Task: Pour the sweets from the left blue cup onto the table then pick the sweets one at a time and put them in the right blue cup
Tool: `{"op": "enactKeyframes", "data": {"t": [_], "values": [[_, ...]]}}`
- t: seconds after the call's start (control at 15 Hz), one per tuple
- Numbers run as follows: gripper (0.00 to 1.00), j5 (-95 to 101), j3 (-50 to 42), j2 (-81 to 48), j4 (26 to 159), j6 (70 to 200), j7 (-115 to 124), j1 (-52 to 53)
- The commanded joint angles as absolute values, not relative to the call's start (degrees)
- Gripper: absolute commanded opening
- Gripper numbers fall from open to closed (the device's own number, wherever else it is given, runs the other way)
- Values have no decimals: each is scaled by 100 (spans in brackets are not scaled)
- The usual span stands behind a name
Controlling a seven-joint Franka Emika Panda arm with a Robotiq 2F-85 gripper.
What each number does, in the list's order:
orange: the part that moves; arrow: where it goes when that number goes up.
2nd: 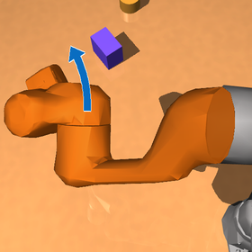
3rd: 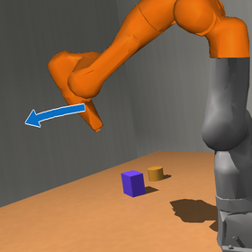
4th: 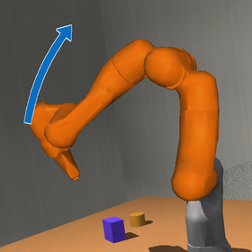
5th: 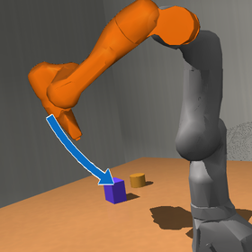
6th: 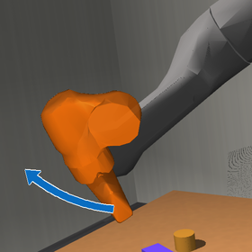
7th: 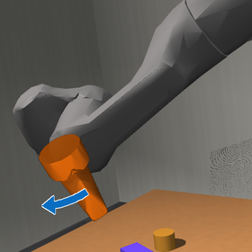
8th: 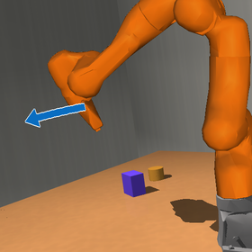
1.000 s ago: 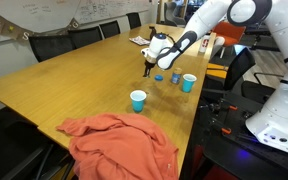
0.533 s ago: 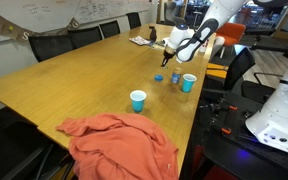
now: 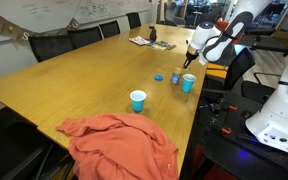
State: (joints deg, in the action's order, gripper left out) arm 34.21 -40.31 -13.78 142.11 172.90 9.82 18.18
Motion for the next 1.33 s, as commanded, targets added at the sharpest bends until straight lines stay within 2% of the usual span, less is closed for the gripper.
{"op": "enactKeyframes", "data": {"t": [0.0, 0.27, 0.33, 0.47, 0.93, 1.07, 1.27], "values": [[0, 4148, -4734, -700, 14799, 17227, 1560, 2320], [0, 4905, -5180, -526, 14860, 17037, 2255, 2612], [26, 5018, -5210, -484, 14889, 16997, 2349, 2645], [34, 5205, -5229, -401, 14922, 16941, 2488, 2704], [88, 5703, -5201, -168, 14969, 16924, 2827, 2799], [100, 5830, -5189, -103, 14973, 16926, 2882, 2792], [100, 5981, -5165, 17, 14982, 16922, 2940, 2780]]}}
